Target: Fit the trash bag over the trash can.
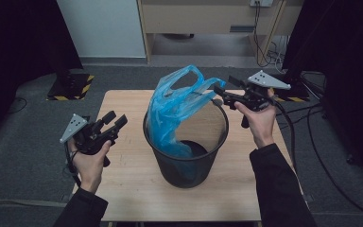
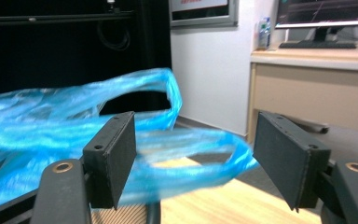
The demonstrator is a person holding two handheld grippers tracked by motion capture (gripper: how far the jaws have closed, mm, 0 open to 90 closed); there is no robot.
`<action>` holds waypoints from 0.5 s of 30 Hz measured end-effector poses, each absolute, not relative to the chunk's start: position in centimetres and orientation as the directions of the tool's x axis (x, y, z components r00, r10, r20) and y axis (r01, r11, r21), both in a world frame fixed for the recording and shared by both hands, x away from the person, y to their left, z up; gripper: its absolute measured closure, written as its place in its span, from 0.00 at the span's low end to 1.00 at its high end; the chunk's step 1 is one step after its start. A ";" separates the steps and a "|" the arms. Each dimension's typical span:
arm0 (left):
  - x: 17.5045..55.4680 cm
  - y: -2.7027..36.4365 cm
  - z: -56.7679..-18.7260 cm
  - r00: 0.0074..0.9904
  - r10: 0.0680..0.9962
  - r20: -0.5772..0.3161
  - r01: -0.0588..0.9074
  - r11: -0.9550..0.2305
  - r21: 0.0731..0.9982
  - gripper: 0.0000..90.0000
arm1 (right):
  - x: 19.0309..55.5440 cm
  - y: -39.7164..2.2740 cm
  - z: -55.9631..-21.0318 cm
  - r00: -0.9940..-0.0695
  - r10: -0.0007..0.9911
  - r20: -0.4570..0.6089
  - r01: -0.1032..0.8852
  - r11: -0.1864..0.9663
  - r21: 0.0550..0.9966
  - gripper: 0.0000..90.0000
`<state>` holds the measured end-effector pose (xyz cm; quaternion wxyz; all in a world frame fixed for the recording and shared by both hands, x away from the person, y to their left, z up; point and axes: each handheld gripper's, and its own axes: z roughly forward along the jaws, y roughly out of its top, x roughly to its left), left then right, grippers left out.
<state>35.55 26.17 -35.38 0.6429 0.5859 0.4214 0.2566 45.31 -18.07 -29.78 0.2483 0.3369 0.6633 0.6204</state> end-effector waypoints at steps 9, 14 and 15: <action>36.0 22.7 -31.7 0.604 0.762 -0.232 0.137 0.187 0.973 0.47 | 45.8 -17.4 -31.7 -0.683 0.723 0.101 0.176 0.030 0.984 0.36; 35.8 20.5 -30.1 0.651 0.731 -0.206 0.143 0.149 0.978 0.47 | 46.2 -17.2 -32.0 -0.693 0.703 0.157 0.201 -0.021 0.979 0.44; 35.8 20.1 -29.9 0.656 0.729 -0.197 0.147 0.133 0.980 0.47 | 46.3 -17.2 -32.0 -0.694 0.703 0.154 0.198 -0.019 0.980 0.45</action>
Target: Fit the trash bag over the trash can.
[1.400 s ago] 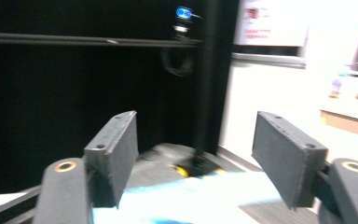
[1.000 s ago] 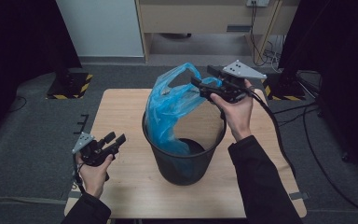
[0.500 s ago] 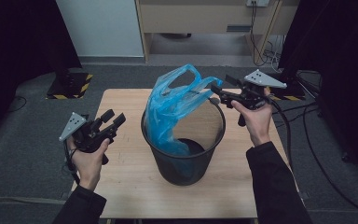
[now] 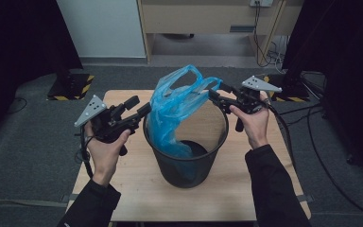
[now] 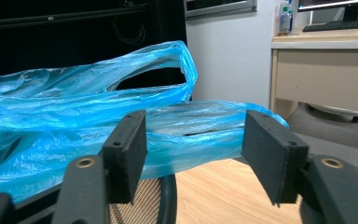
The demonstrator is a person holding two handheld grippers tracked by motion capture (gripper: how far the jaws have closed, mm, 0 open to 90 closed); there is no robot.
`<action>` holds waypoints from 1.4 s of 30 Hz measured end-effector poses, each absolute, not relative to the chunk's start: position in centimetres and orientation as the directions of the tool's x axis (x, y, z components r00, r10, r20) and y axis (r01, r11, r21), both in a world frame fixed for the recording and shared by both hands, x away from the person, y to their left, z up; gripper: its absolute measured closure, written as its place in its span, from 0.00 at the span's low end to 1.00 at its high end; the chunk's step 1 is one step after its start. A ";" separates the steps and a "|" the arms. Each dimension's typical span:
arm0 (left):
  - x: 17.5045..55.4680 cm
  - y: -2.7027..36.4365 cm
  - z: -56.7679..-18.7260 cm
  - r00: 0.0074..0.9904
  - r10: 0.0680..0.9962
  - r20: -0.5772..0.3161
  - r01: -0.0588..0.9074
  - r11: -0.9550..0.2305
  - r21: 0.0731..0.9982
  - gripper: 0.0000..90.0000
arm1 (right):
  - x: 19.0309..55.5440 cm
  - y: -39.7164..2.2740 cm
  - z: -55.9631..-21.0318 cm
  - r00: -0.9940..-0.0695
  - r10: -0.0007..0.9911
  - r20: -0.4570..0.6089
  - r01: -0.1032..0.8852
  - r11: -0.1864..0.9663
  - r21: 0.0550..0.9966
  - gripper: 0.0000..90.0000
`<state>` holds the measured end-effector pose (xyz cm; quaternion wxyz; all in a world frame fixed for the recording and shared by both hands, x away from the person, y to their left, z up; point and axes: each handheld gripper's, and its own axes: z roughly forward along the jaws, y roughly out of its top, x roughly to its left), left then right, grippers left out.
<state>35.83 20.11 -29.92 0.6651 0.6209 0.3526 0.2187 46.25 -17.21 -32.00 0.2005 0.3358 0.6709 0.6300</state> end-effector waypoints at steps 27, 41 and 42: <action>37.1 19.5 -30.7 0.595 0.771 -0.226 0.268 0.074 0.961 0.99 | 47.1 -18.3 -32.7 -0.733 0.658 0.170 0.205 -0.024 0.978 0.99; 31.3 22.3 -32.5 0.659 0.688 -0.304 0.261 0.171 0.950 0.99 | 41.2 -21.6 -30.8 -0.781 0.615 0.109 0.163 0.033 0.986 1.00; 30.9 22.3 -32.6 0.663 0.681 -0.310 0.264 0.175 0.948 0.99 | 40.8 -21.8 -30.8 -0.782 0.615 0.107 0.163 0.036 0.986 1.00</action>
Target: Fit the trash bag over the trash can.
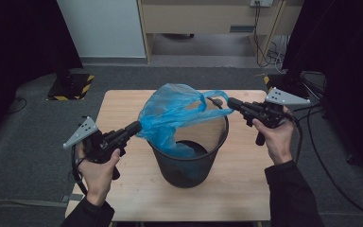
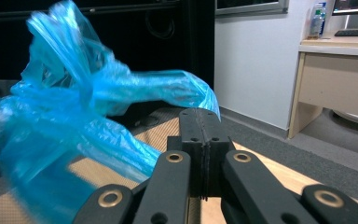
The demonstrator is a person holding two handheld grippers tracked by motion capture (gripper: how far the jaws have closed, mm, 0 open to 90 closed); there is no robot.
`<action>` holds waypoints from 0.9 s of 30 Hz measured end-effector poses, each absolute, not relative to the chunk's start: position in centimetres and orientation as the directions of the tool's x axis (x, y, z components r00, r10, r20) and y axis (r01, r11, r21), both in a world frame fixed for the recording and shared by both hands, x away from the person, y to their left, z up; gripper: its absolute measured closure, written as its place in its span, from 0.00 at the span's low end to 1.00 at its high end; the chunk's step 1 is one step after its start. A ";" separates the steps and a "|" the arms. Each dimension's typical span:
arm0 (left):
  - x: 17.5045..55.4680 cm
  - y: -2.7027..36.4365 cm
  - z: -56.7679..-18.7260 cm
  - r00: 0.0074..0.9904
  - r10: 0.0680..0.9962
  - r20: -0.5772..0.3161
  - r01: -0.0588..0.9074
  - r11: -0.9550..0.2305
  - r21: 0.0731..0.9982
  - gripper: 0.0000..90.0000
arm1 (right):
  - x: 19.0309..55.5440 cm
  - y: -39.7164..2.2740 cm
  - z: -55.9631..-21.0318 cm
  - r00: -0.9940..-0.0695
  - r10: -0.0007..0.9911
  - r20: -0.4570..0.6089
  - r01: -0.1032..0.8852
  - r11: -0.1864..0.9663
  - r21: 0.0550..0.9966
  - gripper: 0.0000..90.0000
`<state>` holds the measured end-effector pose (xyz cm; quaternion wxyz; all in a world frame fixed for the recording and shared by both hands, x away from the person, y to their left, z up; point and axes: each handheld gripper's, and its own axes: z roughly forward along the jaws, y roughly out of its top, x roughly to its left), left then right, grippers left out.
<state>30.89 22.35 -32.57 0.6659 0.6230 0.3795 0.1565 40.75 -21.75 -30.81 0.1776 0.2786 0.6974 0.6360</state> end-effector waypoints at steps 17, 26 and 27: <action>29.4 22.5 -35.7 0.663 0.654 -0.365 0.332 0.180 0.926 0.99 | 36.2 -23.9 -33.4 -0.769 0.616 0.172 0.281 0.084 0.956 1.00; 30.2 22.3 -37.3 0.678 0.611 -0.409 0.370 0.197 0.908 0.99 | 36.7 -22.9 -35.2 -0.773 0.611 0.174 0.345 0.174 0.922 1.00; 30.2 22.2 -37.4 0.681 0.609 -0.407 0.367 0.197 0.909 0.99 | 36.8 -22.8 -35.4 -0.770 0.616 0.169 0.347 0.180 0.921 1.00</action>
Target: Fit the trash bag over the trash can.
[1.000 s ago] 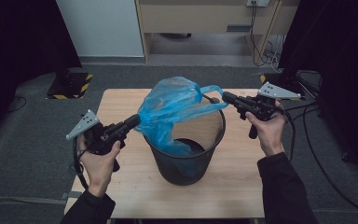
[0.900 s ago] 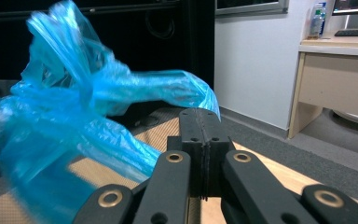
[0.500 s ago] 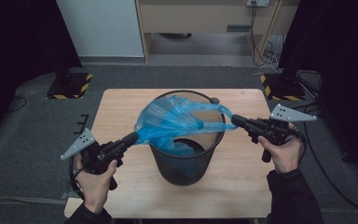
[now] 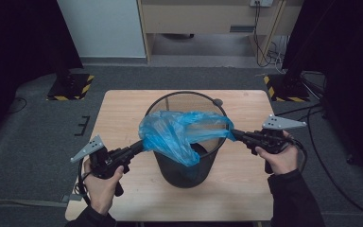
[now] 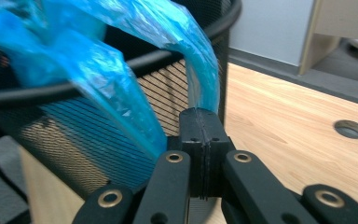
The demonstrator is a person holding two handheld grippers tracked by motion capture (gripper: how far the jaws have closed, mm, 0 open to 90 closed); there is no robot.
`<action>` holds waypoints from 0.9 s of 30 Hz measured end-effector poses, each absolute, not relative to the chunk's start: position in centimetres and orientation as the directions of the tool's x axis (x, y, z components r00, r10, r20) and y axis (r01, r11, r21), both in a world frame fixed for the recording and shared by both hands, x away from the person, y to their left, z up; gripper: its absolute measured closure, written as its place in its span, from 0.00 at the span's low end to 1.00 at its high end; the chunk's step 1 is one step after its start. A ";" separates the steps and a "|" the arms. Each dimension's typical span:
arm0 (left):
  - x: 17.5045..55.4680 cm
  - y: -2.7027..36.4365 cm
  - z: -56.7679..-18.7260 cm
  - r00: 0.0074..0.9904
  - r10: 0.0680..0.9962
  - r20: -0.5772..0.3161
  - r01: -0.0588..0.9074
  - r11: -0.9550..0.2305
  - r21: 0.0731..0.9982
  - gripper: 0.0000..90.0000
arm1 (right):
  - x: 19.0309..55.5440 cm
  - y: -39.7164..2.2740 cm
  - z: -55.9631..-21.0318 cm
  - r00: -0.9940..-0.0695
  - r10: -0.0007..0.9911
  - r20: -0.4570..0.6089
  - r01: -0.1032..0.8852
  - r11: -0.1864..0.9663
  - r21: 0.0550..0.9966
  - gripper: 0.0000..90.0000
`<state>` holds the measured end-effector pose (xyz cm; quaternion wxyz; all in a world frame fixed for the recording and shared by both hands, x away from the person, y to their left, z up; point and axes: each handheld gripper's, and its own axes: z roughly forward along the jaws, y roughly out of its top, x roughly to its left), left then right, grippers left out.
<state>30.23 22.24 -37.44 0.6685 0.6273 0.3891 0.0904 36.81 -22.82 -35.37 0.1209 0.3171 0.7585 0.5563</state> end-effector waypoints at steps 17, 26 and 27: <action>29.8 22.8 -37.1 0.655 0.706 -0.271 0.201 0.182 0.962 0.60 | 37.0 -23.3 -35.2 -0.732 0.672 0.112 0.298 0.169 0.939 0.90; 28.8 22.8 -35.2 0.673 0.705 -0.223 0.129 0.185 0.974 0.49 | 36.4 -23.9 -33.5 -0.741 0.665 0.098 0.181 0.056 0.982 0.69; 28.8 22.6 -35.0 0.677 0.702 -0.223 0.130 0.184 0.974 0.49 | 36.4 -23.9 -33.4 -0.741 0.663 0.100 0.178 0.050 0.983 0.67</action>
